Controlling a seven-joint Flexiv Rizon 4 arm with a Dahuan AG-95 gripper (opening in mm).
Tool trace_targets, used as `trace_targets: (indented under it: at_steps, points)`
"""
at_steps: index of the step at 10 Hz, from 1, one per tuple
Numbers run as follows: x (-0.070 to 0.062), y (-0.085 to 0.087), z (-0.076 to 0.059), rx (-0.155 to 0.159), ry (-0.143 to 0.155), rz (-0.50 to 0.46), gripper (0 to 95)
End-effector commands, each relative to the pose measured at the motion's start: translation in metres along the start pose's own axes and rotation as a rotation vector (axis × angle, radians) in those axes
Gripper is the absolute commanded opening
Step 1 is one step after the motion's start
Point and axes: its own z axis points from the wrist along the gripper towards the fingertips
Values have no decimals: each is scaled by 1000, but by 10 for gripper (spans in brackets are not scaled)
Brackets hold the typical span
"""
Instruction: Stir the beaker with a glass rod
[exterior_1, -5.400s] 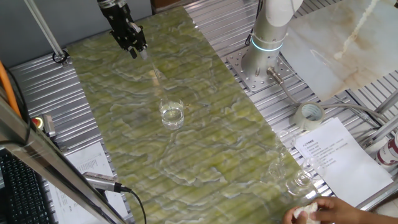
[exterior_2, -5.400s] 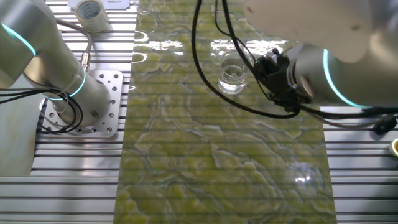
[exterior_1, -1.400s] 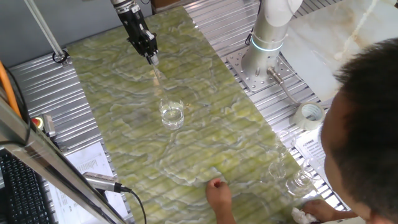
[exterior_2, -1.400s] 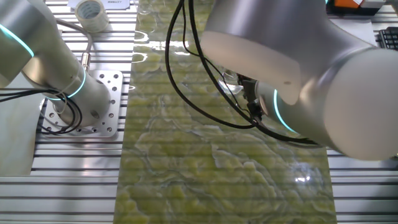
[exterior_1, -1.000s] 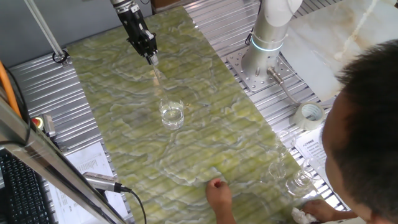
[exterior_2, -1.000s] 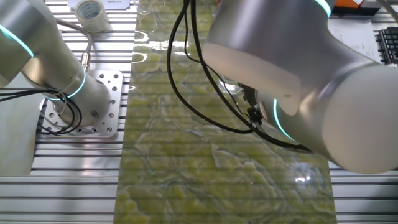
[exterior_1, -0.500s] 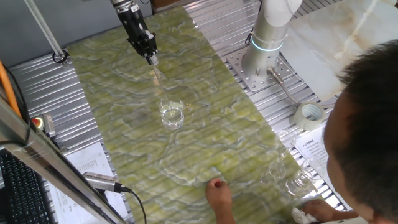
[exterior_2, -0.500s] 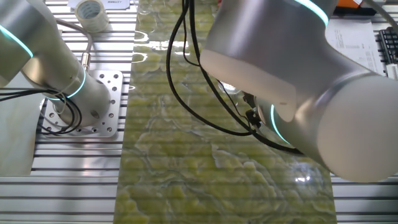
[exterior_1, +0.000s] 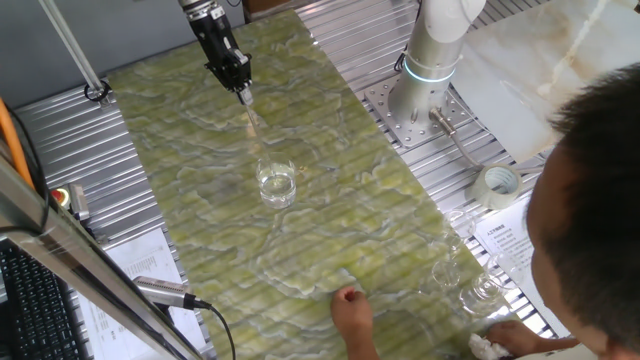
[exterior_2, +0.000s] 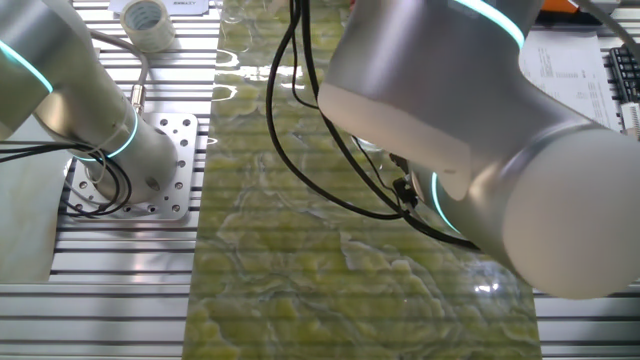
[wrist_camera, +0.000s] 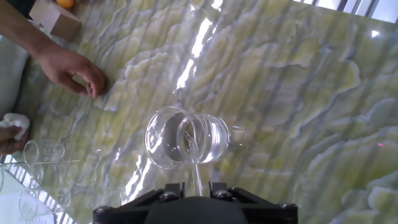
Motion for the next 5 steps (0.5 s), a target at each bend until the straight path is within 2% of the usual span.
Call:
trace_targets:
  at_steps: [1, 5]
  points:
    - [-1, 0, 1, -6, -3, -1, 0]
    - [0, 2, 0, 0, -8, 12, 0]
